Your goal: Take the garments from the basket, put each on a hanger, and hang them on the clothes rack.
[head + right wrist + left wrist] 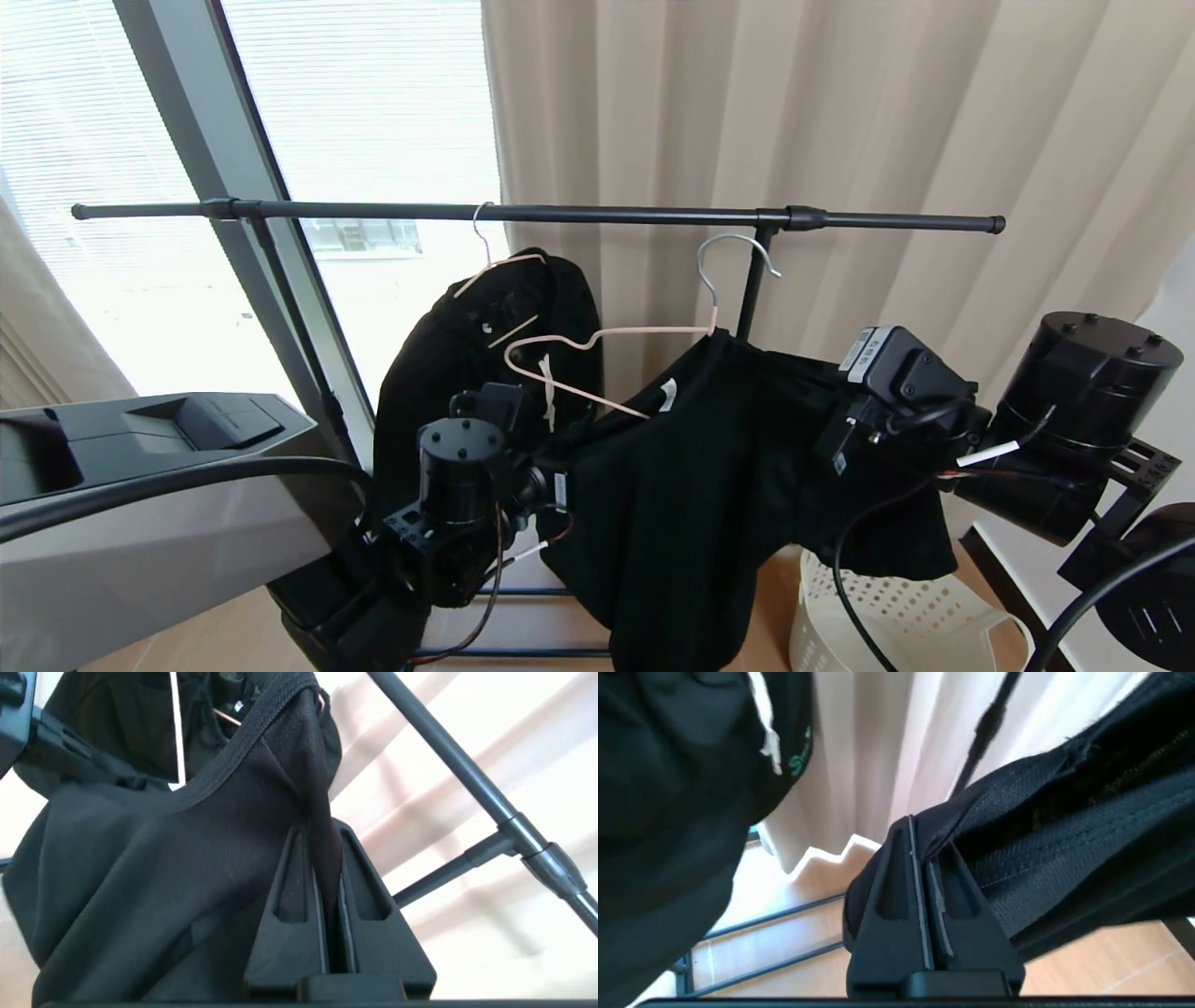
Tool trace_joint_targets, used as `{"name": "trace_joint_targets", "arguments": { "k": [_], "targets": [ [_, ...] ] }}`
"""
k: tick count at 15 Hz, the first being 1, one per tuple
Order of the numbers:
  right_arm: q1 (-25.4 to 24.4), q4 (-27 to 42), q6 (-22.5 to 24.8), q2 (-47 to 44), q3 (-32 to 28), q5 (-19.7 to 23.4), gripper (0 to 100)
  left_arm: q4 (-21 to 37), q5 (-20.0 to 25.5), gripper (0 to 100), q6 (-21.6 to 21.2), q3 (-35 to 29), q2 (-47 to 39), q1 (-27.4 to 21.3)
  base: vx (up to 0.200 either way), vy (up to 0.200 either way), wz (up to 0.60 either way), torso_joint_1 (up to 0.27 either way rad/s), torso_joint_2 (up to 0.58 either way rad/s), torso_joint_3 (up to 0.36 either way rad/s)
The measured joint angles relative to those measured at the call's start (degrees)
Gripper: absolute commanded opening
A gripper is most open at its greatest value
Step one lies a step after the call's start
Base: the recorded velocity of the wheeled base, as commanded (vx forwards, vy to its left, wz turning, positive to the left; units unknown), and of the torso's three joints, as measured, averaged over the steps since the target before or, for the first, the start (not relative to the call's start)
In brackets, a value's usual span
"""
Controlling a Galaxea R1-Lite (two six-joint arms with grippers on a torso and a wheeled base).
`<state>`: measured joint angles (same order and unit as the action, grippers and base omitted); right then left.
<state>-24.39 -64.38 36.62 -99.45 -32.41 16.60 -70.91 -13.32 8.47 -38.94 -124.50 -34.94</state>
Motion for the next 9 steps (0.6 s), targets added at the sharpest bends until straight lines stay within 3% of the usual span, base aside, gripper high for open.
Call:
{"name": "trace_joint_targets", "arguments": {
  "k": [9],
  "targets": [
    [-0.09, -0.11, 0.0, -0.05, 0.65, 0.09, 0, 0.29, 0.09, 0, -1.63, -2.44, 2.58, 6.83, 0.0, 0.0, 0.0, 0.0, 0.0, 0.0]
  ]
}}
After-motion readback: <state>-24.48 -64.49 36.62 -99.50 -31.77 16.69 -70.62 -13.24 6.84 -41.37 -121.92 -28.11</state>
